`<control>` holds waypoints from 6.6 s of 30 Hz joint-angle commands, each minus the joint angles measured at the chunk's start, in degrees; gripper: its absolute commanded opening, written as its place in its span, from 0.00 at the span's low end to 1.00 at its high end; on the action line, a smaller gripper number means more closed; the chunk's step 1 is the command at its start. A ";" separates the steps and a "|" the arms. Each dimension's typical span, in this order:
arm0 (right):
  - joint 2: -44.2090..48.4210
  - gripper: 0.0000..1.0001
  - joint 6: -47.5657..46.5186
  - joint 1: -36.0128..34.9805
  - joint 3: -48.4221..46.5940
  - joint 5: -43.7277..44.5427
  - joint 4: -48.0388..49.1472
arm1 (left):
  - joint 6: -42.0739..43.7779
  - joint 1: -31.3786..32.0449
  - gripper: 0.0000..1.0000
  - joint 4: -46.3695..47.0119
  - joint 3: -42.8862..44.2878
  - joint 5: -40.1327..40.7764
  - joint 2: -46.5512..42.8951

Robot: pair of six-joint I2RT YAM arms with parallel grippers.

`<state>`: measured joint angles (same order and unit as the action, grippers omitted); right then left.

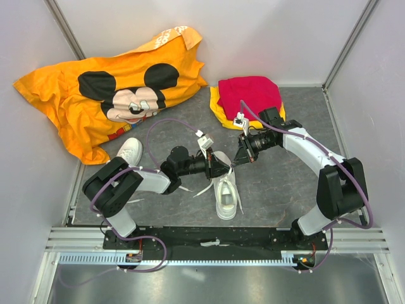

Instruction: Tie the shoes

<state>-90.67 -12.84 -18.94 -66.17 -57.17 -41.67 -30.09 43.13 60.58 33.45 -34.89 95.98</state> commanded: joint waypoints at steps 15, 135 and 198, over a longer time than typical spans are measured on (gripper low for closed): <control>3.05 0.00 1.15 -0.92 -2.65 2.41 1.76 | 10.92 -2.97 0.35 -12.38 -4.62 -0.35 -12.83; 19.13 0.12 -3.42 1.10 13.44 27.05 5.81 | 64.53 -10.53 0.02 -71.56 -3.84 14.25 -43.16; 14.29 0.00 -19.50 -6.55 11.77 30.62 8.45 | 55.48 -10.53 0.02 -62.86 -3.04 15.65 -43.78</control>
<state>-78.32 -35.05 -25.50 -54.35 -30.96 -31.05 27.46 32.86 -5.28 31.59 -20.95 54.26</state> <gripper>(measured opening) 0.008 0.025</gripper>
